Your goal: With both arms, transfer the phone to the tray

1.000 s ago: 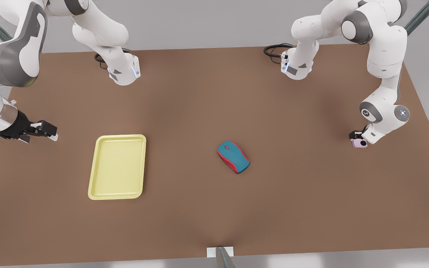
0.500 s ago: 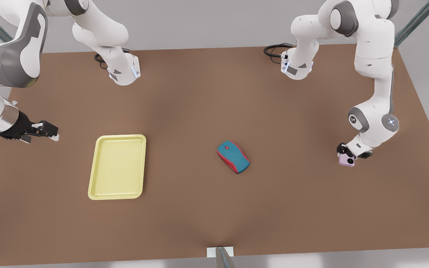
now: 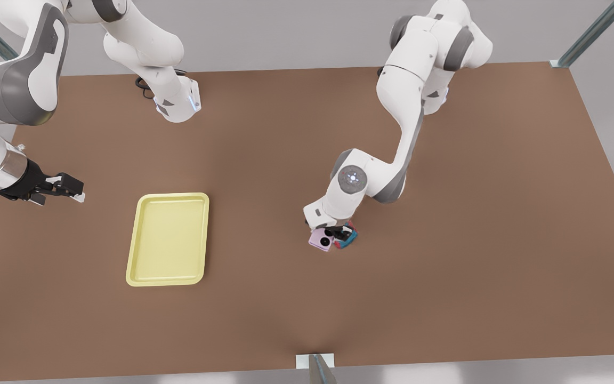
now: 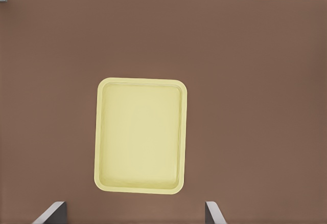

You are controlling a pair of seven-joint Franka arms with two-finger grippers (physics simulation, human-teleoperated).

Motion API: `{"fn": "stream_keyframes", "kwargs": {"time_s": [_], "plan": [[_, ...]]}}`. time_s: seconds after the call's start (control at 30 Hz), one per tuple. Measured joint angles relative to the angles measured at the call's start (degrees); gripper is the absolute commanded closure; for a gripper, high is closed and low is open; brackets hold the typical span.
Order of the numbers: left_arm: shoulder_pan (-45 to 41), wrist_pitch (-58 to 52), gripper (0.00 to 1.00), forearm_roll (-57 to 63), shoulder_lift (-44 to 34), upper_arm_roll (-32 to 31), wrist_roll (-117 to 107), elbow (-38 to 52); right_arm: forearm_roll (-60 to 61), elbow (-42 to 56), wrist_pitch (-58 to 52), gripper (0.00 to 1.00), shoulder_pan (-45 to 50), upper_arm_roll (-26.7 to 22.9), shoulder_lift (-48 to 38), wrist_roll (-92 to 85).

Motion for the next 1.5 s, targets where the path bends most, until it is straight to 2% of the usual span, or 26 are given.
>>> {"fn": "stream_keyframes", "kwargs": {"time_s": [0.1, 0.33, 0.47, 0.5, 0.57, 0.73, 0.83, 0.9, 1.0, 1.03, 1.1, 1.13, 1.23, 1.33, 1.4, 1.5], "plan": [[-1.05, -1.39, 0.28, -0.09, 4.46, -3.21, -11.4, 6.71, 0.0, 0.0, 0.05, 0.0, -0.02, 0.0, 0.07, 0.0], [-7.08, 7.78, 0.28, 5.24, 12.29, -4.24, -29.66, 8.97, 0.01, -0.05, 0.11, 0.0, -0.08, 0.0, 0.17, 0.0], [-8.11, 11.7, 0.27, 6.09, 16.64, -4.24, -36.21, 13.49, 0.01, -0.09, 0.15, 0.0, -0.08, 0.0, 0.24, 0.0], [-8.37, 12.34, 0.24, 6.18, 17.4, -4.24, -37.52, 14.25, 0.01, -0.09, 0.16, 0.0, -0.08, 0.0, 0.25, 0.0], [-8.67, 13.6, 0.0, 7.15, 18.51, -4.25, -39.38, 14.72, 0.01, -0.09, 0.18, 0.0, -0.08, 0.0, 0.26, 0.0], [-8.78, 15.36, 0.0, 8.84, 18.61, -4.2, -42.72, 14.67, -0.01, -0.05, 0.13, 0.0, -0.09, 0.0, 0.07, -0.01], [-3.87, 7.54, 0.0, 6.49, 12.89, -3.99, -42.09, 14.39, -0.06, 0.04, 0.06, 0.0, -0.03, -0.04, -0.15, -0.01], [5.45, -2.77, 0.0, 4.0, 5.48, -3.55, -39.74, 14.31, -0.13, 0.05, -0.3, 0.0, -0.07, -0.1, -0.35, -0.02], [14.09, -18.51, 0.0, 2.87, -4.77, 5.67, -34.51, 13.91, -0.69, -1.07, -0.96, 0.0, -0.35, -0.15, -0.24, -0.05], [18.05, -22.68, 0.0, 4.24, -9.81, 4.29, -32.67, 11.58, -0.57, -1.97, -1.11, 0.0, -0.31, 0.25, -0.23, -0.04], [30.63, -29.18, 0.0, 10.4, -20.75, -8.01, -29.25, 5.74, -0.44, -3.47, -1.24, 0.0, 3.54, -0.6, -0.3, 0.07], [35.7, -31.65, 0.0, 12.9, -26.47, -11.47, -27.42, 1.95, -0.35, -3.91, -0.97, 0.0, 7.5, -2.1, -0.05, 0.31], [44.45, -36.53, 0.0, 17.47, -36.69, -14.59, -22.05, -4.47, 0.51, -6.47, 1.04, 0.0, 15.72, -3.52, 2.24, 1.56], [46.12, -39.08, 0.0, 19.46, -38.65, -14.94, -17.5, -7.16, 1.33, -10.87, 6.32, 0.0, 24.81, -3.76, 4.61, 4.59], [45.51, -40.2, 0.0, 20.11, -35.76, -14.95, -14.9, -5.64, 1.56, -10.48, 10.29, 0.0, 30.44, -3.67, 8.53, 7.66], [44.23, -41.1, 0.0, 20.47, -30.36, -14.97, -11.44, -3.32, 1.73, -6.89, 15.3, 0.0, 33.7, -3.41, 16.26, 12.68]]}}
